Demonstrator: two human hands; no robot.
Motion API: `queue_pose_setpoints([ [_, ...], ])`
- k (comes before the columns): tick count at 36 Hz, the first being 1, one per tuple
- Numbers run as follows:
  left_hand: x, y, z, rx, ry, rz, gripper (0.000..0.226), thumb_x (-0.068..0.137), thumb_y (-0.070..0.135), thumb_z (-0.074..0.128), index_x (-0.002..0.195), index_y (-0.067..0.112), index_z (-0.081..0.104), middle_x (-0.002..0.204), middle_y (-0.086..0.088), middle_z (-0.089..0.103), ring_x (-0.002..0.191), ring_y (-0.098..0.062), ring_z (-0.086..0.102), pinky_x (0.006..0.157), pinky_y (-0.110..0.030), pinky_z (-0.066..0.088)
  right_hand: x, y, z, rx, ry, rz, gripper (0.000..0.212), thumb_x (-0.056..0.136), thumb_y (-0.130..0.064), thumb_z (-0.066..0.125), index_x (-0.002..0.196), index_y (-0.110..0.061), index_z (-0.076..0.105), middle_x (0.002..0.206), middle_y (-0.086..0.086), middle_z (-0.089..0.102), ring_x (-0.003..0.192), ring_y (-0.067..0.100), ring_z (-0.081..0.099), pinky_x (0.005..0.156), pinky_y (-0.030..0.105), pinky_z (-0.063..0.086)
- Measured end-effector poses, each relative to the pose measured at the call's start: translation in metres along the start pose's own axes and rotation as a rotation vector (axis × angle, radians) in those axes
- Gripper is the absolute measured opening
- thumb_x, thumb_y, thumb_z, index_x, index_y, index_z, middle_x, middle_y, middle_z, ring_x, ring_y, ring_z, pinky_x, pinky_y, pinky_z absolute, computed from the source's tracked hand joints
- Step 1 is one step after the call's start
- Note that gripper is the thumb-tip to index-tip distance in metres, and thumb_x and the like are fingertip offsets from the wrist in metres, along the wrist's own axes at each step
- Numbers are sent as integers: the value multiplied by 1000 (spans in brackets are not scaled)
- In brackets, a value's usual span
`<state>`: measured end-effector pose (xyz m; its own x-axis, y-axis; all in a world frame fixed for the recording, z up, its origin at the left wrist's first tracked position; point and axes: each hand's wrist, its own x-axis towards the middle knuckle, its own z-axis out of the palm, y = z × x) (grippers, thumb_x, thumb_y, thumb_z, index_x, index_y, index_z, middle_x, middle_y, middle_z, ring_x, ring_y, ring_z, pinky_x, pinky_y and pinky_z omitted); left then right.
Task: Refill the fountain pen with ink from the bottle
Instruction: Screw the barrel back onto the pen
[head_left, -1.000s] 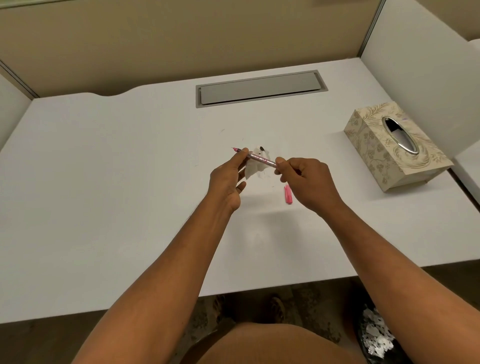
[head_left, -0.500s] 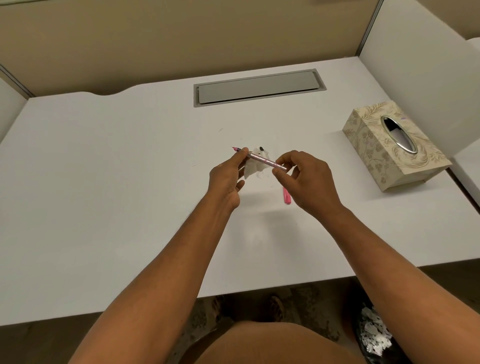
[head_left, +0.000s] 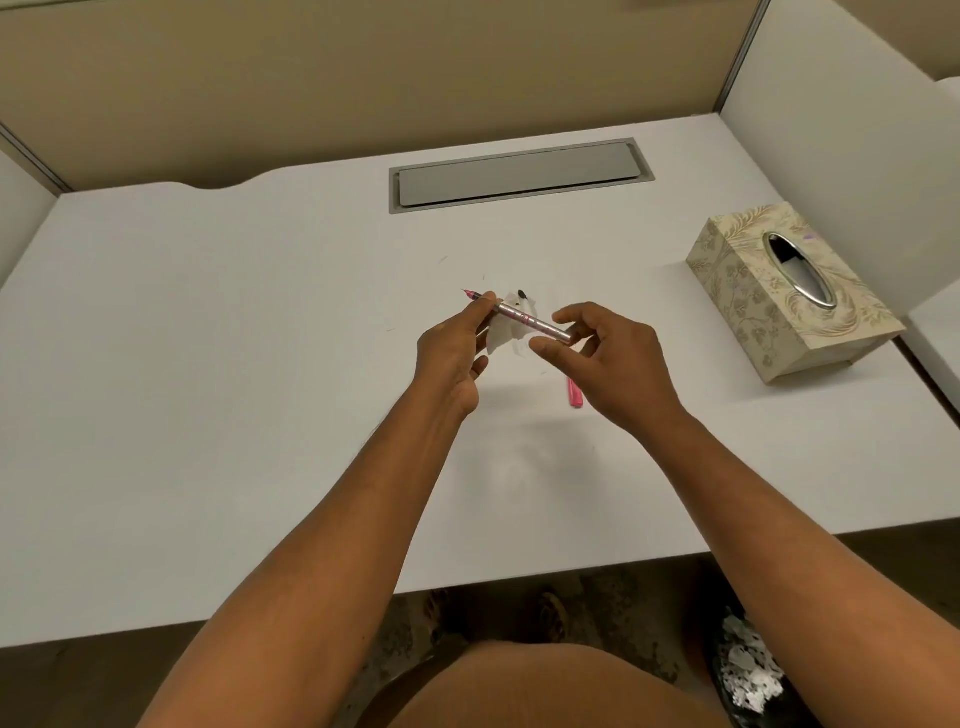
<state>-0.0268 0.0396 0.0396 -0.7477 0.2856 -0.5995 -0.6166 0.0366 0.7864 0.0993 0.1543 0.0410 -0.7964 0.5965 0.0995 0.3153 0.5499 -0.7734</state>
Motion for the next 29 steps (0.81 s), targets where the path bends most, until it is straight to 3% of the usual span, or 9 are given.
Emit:
queue_pose_setpoints([
  [4, -1, -2, 1, 0, -8, 2, 25, 83, 36, 78, 100, 18, 74, 93, 5, 77, 95, -12, 66, 77, -29, 45, -3, -3, 1, -122, 51, -87, 13, 87, -33, 71, 98, -27, 68, 64, -21, 58, 65, 8, 62, 70, 30, 50],
  [7, -2, -2, 2, -5, -16, 3, 23, 84, 35, 78, 98, 18, 74, 95, 4, 76, 96, -13, 66, 80, -29, 45, -3, -5, 2, -139, 89, -114, 7, 89, -29, 68, 93, -24, 71, 61, -21, 55, 62, 8, 60, 69, 31, 50],
  [16, -6, 0, 0, 4, -93, 11, 13, 85, 35, 77, 86, 23, 75, 98, 3, 76, 101, -15, 67, 94, -36, 46, -4, -3, 8, -118, 28, -60, 43, 95, -47, 42, 76, -18, 66, 58, 1, 64, 59, 23, 61, 63, 42, 52],
  [19, -6, 0, 0, 18, -81, 13, 12, 84, 35, 77, 84, 23, 75, 97, 4, 77, 97, -13, 67, 89, -33, 46, -4, -3, 7, -92, -2, -38, 44, 101, -43, 42, 81, -16, 70, 59, -8, 65, 63, 20, 64, 68, 42, 53],
  [24, -5, 2, -3, 15, -20, -9, 23, 83, 38, 78, 97, 20, 75, 95, 7, 78, 93, -10, 67, 74, -28, 43, -7, -1, 5, -88, 28, -44, 42, 93, -60, 55, 120, -29, 64, 72, -12, 66, 71, 12, 65, 74, 33, 52],
  [29, -5, 1, -2, 15, -2, -10, 29, 83, 39, 78, 103, 19, 75, 96, 7, 78, 93, -10, 66, 72, -29, 42, -9, -4, 5, -112, 48, -96, 32, 88, -44, 69, 115, -30, 59, 77, -12, 65, 68, 14, 66, 76, 35, 52],
])
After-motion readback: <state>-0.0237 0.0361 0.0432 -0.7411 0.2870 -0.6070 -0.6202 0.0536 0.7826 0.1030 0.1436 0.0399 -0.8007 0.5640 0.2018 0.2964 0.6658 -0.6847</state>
